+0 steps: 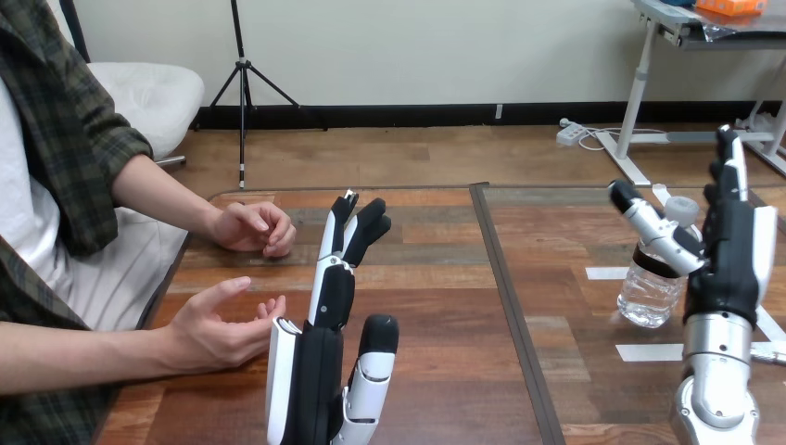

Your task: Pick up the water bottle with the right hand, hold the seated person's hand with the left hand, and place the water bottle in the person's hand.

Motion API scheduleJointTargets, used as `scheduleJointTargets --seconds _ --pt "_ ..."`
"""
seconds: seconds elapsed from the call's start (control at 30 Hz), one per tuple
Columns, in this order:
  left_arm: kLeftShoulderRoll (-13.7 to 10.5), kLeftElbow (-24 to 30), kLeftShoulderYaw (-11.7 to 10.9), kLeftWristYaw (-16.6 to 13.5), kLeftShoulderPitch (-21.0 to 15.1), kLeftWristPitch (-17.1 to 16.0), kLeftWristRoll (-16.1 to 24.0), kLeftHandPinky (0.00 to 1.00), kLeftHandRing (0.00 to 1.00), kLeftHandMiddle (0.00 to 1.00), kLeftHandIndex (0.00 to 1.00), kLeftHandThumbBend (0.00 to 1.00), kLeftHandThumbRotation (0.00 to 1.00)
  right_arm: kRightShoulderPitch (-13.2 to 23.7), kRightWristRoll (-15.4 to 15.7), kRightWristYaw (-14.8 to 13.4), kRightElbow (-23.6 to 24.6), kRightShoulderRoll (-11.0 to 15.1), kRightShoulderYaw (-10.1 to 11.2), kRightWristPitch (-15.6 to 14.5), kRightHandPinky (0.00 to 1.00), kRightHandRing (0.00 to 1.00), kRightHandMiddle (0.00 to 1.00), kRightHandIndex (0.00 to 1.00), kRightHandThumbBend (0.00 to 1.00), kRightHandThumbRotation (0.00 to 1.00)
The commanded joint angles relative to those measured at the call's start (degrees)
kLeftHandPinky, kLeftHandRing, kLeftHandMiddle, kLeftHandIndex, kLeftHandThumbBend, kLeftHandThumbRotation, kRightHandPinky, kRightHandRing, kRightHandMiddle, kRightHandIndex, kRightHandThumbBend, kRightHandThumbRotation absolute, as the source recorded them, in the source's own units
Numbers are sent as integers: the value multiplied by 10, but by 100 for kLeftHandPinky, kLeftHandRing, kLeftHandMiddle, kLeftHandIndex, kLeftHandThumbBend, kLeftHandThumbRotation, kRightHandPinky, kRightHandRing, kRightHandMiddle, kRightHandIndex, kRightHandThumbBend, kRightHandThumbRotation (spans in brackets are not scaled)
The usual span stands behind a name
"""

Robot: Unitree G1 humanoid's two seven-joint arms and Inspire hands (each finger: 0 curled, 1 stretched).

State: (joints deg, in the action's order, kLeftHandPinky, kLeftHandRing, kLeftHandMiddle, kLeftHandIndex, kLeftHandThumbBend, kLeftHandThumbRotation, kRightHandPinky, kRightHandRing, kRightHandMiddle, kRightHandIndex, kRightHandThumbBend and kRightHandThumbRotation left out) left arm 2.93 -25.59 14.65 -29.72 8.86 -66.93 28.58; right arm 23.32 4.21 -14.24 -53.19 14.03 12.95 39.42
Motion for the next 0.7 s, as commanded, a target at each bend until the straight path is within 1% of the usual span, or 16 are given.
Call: scheduleJointTargets --seconds 0.0,0.13,0.3,0.43,0.67 --pt "27 13 -2 4 -11 0 -7 96 89 92 98 44 100 50 7 -2 19 5 -12 -14 100 100 100 99 94 37" --pt "29 13 -4 3 -11 1 -6 97 89 92 99 43 100 49 3 2 26 1 -14 -29 100 100 100 100 92 36" --pt "30 13 -4 3 -9 -3 -6 97 89 92 98 43 100 46 -1 4 34 0 -17 -37 100 100 100 100 89 33" --pt "31 9 -7 -1 -12 -6 -4 97 88 92 98 43 100 44 6 -4 38 1 -20 -44 100 100 100 100 88 33" --pt "31 12 -4 3 -7 -3 -8 97 88 91 98 43 100 39 19 -17 51 4 -25 -61 100 100 100 100 84 32"
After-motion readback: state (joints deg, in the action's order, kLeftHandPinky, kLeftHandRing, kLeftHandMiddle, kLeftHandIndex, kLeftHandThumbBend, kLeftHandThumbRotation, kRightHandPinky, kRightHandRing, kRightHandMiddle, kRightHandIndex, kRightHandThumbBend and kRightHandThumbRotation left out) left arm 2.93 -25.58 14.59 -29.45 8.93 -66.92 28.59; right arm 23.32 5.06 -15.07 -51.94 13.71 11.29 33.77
